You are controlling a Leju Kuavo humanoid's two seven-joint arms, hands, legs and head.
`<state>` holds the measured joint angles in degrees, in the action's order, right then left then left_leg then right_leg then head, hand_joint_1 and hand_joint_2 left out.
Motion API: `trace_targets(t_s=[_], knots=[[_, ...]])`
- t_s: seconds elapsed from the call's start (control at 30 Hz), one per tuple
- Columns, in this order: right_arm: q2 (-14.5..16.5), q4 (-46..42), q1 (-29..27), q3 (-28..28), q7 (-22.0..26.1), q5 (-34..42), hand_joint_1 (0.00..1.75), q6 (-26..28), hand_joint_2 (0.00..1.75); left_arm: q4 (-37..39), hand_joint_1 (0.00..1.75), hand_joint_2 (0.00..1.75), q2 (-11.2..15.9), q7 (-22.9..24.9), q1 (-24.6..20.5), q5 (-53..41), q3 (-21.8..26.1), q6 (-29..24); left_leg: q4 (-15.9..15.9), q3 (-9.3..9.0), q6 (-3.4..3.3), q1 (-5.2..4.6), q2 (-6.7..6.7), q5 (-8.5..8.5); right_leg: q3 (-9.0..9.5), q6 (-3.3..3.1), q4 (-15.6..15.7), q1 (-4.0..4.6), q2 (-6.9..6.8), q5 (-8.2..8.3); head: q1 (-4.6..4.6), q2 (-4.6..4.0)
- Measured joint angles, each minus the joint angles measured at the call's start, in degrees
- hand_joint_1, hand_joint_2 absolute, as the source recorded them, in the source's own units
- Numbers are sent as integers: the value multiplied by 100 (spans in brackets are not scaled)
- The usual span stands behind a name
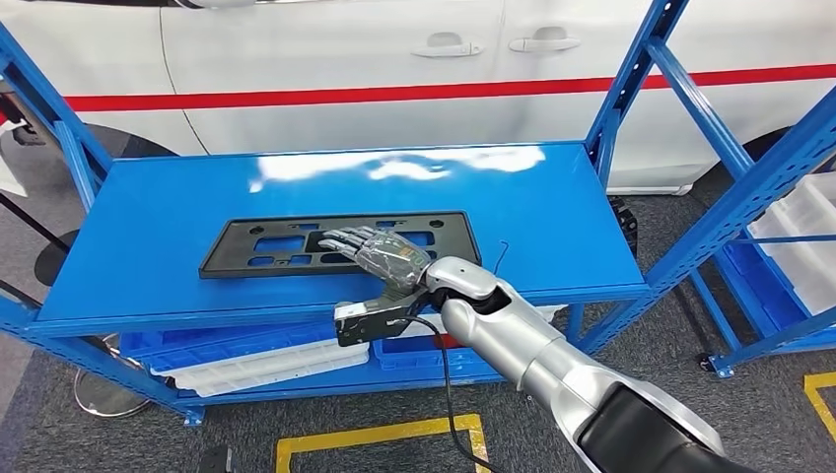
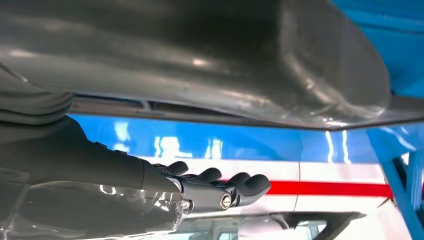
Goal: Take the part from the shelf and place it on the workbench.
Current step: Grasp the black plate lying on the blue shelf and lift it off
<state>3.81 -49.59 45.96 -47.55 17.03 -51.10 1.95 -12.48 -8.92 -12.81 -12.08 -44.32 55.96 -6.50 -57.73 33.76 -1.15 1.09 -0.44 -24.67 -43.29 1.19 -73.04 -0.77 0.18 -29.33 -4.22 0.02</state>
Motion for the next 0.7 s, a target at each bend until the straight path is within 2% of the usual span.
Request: trace_targets(t_s=[0.07,0.1,0.13,0.2,0.27,0.3,0.33,0.4,0.43,0.47,0.5,0.57,0.6,0.63,0.7], knots=[[1,1,-6,-20,-8,2,0,-6,0,0,0,0,-3,15,-4,-10,-27,2,-3,-52,22,-4,-10,-43,320,-59,752,10,0,434,1,0],[2,2,-5,-32,-11,3,0,-9,0,0,0,0,-7,26,-10,-13,-44,2,-11,-68,44,-16,-13,-67,488,-92,1122,26,-1,577,1,0],[3,3,-10,-49,-14,2,0,-15,0,0,0,0,-10,37,-18,-13,-58,1,-13,-77,69,-23,-15,-87,601,-119,1371,44,0,650,1,0],[9,5,-34,-91,-21,-1,0,-29,0,0,0,0,-15,58,-30,-12,-74,-10,-1,-83,132,-35,-15,-115,657,-157,1490,76,7,622,0,0],[33,3,-60,-128,-33,-9,0,-35,0,-1,0,0,-15,70,-36,-8,-81,-19,-14,-100,196,-32,-5,-161,695,-202,1521,46,20,612,-1,0],[55,3,-66,-147,-44,-19,0,-31,0,-1,0,0,-15,69,-38,-4,-84,-20,-129,-61,222,-30,2,-233,727,-233,1544,27,21,605,-1,0],[82,6,-73,-178,-58,-36,0,-19,0,-1,0,0,-15,66,-40,1,-84,-20,-370,46,244,-28,7,-357,763,-265,1565,10,19,596,-2,0],[132,28,-111,-248,-93,-87,0,23,0,0,0,0,-15,52,-33,11,-84,-20,-1125,436,275,-21,10,-665,806,-310,1569,19,13,558,-2,0],[152,46,-145,-284,-110,-112,0,48,0,0,0,0,-15,46,-24,14,-84,-20,-1460,638,288,-20,10,-754,824,-318,1566,26,13,540,-2,0],[170,66,-179,-313,-124,-131,0,76,0,0,0,0,-15,41,-14,17,-84,-21,-1619,763,295,-20,10,-735,844,-321,1563,33,15,519,-2,0],[188,87,-205,-338,-134,-144,0,103,0,0,0,0,-14,37,-6,21,-84,-22,-1550,780,294,-20,11,-599,868,-319,1556,37,18,495,-2,0],[230,128,-228,-373,-145,-163,0,150,0,0,0,0,-10,31,-2,30,-84,-25,-838,523,260,-21,13,-121,934,-302,1537,44,26,432,-2,0],[249,145,-227,-384,-146,-170,0,167,0,0,0,0,-7,29,-4,36,-84,-27,-456,351,235,-35,13,48,959,-284,1522,57,29,399,-1,-1],[264,159,-226,-391,-148,-174,0,179,0,0,0,0,-4,28,-10,42,-84,-28,-188,228,206,-47,12,138,972,-261,1512,66,33,373,-1,-1],[280,183,-229,-405,-149,-178,0,193,0,-1,0,0,-1,28,-13,52,-84,-31,-38,146,153,-78,3,117,977,-208,1503,77,32,343,-1,-1]])
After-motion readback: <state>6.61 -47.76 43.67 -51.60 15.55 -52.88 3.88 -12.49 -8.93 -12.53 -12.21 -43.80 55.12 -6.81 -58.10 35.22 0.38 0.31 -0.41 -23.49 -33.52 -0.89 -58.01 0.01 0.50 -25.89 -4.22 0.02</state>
